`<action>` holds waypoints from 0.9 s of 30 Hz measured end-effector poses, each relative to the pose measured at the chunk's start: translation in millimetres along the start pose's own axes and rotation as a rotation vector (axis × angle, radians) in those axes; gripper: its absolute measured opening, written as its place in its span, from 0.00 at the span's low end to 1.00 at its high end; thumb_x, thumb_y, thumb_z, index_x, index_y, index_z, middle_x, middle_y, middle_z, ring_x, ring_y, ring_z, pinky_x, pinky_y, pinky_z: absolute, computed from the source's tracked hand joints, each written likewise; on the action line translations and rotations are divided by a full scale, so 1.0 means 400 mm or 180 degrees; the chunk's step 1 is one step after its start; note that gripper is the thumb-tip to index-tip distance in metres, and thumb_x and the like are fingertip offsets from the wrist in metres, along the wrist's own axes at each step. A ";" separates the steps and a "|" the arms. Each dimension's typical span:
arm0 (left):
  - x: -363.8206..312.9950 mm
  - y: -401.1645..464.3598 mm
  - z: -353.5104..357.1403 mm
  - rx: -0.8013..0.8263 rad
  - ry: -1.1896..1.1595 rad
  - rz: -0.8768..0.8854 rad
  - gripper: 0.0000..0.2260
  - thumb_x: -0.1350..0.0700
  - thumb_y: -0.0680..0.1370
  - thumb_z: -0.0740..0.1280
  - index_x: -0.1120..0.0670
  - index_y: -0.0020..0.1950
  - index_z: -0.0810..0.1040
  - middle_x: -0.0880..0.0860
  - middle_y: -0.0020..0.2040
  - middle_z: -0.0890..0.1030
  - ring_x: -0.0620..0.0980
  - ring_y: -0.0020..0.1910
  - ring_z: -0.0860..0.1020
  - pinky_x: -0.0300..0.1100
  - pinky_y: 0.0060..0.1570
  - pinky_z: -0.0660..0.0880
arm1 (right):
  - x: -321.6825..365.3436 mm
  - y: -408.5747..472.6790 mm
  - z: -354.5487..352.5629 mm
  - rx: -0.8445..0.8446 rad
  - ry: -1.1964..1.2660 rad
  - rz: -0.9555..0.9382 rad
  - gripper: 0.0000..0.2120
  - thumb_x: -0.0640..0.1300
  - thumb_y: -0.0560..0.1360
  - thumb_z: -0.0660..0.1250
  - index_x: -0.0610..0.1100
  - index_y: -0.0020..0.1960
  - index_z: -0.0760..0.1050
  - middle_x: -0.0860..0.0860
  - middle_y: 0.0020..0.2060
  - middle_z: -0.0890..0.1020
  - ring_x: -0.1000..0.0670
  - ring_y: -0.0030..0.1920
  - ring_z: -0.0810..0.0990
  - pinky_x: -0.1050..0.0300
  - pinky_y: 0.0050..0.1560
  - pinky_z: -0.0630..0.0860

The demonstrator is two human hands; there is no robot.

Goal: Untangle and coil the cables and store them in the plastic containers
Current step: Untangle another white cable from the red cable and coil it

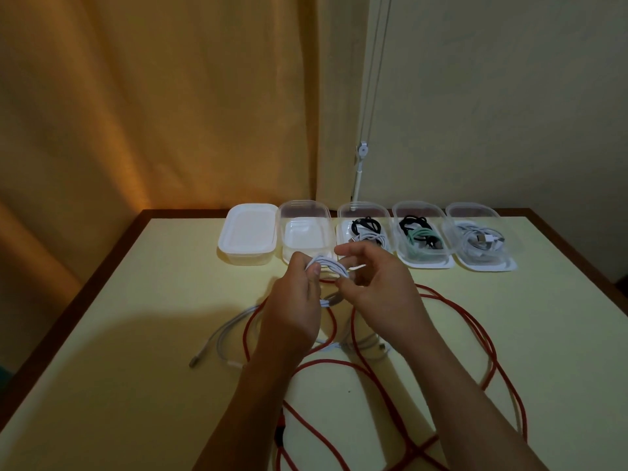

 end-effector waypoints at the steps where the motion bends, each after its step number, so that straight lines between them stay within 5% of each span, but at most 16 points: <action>1: 0.002 0.000 0.001 -0.0020 0.0103 -0.0035 0.13 0.45 0.82 0.50 0.51 0.52 0.70 0.49 0.38 0.78 0.48 0.38 0.78 0.49 0.37 0.75 | 0.002 -0.003 0.001 -0.0201 -0.0220 -0.0033 0.15 0.33 0.72 0.72 0.49 0.54 0.79 0.56 0.44 0.83 0.60 0.38 0.83 0.68 0.36 0.77; 4: 0.001 0.004 0.000 -0.0118 0.0427 -0.0090 0.10 0.48 0.84 0.52 0.52 0.53 0.68 0.52 0.38 0.78 0.52 0.38 0.77 0.49 0.36 0.73 | 0.006 -0.013 0.004 -0.0630 -0.0797 -0.0085 0.06 0.40 0.72 0.73 0.50 0.42 0.79 0.57 0.35 0.82 0.59 0.35 0.81 0.65 0.35 0.76; 8: 0.006 0.008 -0.004 -0.0091 0.0932 -0.0299 0.09 0.49 0.85 0.51 0.52 0.56 0.66 0.51 0.39 0.76 0.52 0.38 0.74 0.45 0.36 0.66 | 0.004 -0.013 0.013 -0.0459 -0.1047 0.0065 0.06 0.45 0.74 0.71 0.49 0.39 0.79 0.56 0.31 0.81 0.59 0.33 0.79 0.67 0.33 0.71; 11: 0.000 0.006 -0.004 -0.0019 0.0969 -0.0219 0.09 0.49 0.85 0.51 0.51 0.56 0.66 0.51 0.40 0.78 0.51 0.38 0.75 0.44 0.36 0.66 | 0.001 -0.011 0.024 -0.0088 -0.0690 0.0283 0.14 0.47 0.78 0.67 0.43 0.36 0.74 0.56 0.25 0.75 0.60 0.28 0.75 0.68 0.29 0.64; 14: -0.011 0.001 0.000 0.0092 0.0976 -0.0086 0.08 0.49 0.84 0.51 0.50 0.55 0.66 0.49 0.37 0.76 0.51 0.37 0.74 0.45 0.36 0.67 | -0.007 -0.008 0.026 0.0118 -0.0394 0.0633 0.16 0.48 0.80 0.63 0.43 0.35 0.70 0.50 0.28 0.70 0.54 0.28 0.67 0.57 0.33 0.62; 21: -0.031 0.002 0.017 0.0332 0.1182 -0.0011 0.08 0.48 0.85 0.51 0.49 0.59 0.65 0.46 0.37 0.74 0.48 0.36 0.74 0.41 0.37 0.67 | -0.035 -0.004 0.001 -0.0051 0.0404 0.1181 0.24 0.47 0.76 0.70 0.49 0.21 0.72 0.53 0.22 0.70 0.51 0.29 0.68 0.52 0.40 0.67; 27: -0.013 0.004 0.015 0.0373 0.1147 -0.0033 0.06 0.50 0.85 0.53 0.49 0.58 0.65 0.48 0.37 0.75 0.47 0.34 0.73 0.38 0.30 0.63 | -0.053 0.003 0.014 0.0229 0.0734 0.1484 0.19 0.49 0.78 0.68 0.46 0.30 0.70 0.52 0.21 0.64 0.52 0.22 0.61 0.55 0.30 0.59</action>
Point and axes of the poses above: each hand's wrist, its own y-axis towards the middle knuckle, its own z-axis out of the palm, x = y × z, the point moved 5 cm from there along y, towards the middle knuckle
